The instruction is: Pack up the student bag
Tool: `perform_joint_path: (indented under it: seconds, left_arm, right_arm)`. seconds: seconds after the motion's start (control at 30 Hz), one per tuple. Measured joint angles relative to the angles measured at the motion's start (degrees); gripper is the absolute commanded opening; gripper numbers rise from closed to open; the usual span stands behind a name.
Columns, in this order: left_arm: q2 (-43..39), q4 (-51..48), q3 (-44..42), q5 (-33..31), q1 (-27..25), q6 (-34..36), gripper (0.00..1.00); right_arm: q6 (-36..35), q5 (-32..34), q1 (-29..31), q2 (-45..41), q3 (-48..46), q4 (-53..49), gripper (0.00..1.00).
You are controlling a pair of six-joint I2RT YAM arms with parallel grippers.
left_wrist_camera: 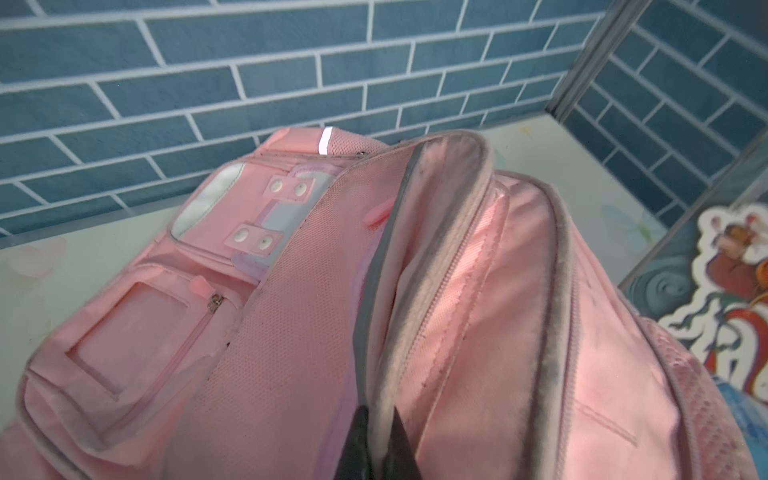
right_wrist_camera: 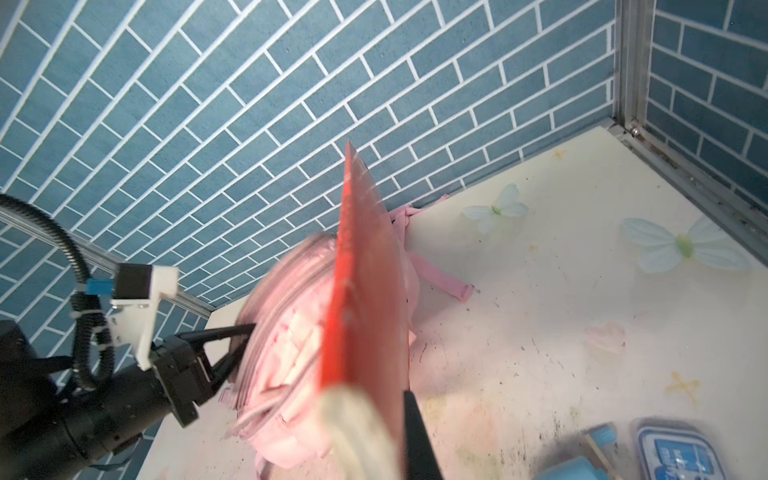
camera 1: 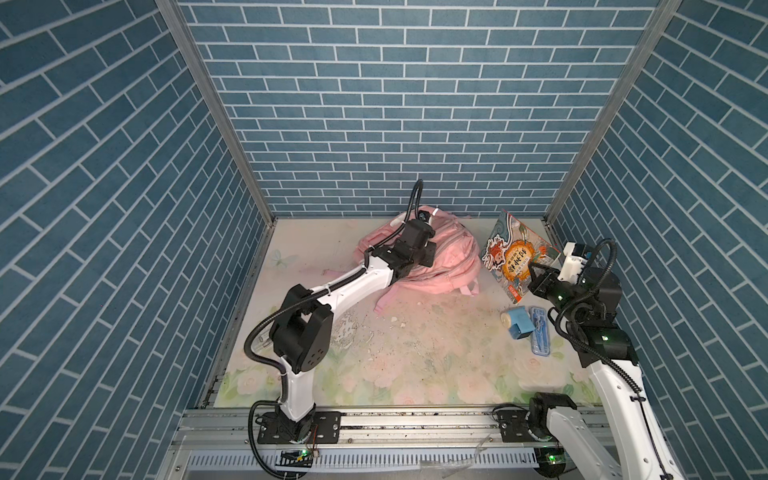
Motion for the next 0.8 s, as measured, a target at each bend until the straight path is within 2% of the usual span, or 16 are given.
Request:
perform_joint_path:
  seconds: [0.2, 0.4, 0.57, 0.8]
  left_arm:
    - [-2.6, -1.1, 0.0, 1.8, 0.9, -1.0, 0.00]
    - [-3.5, -2.3, -0.8, 4.6, 1.1, -1.2, 0.00]
    - [-6.4, -2.4, -1.6, 7.1, 2.9, -1.5, 0.00]
    - [-8.3, -2.3, -1.7, 13.9, 6.4, -2.1, 0.00]
  right_arm:
    - [6.9, -4.0, -0.1, -3.2, -5.4, 0.9, 0.00]
    - [10.5, -7.7, -0.1, -2.6, -6.2, 1.2, 0.00]
    - [16.9, -13.2, 0.2, -1.0, -8.2, 5.6, 0.00]
    - [26.6, -13.2, 8.8, -0.9, -15.3, 11.9, 0.00]
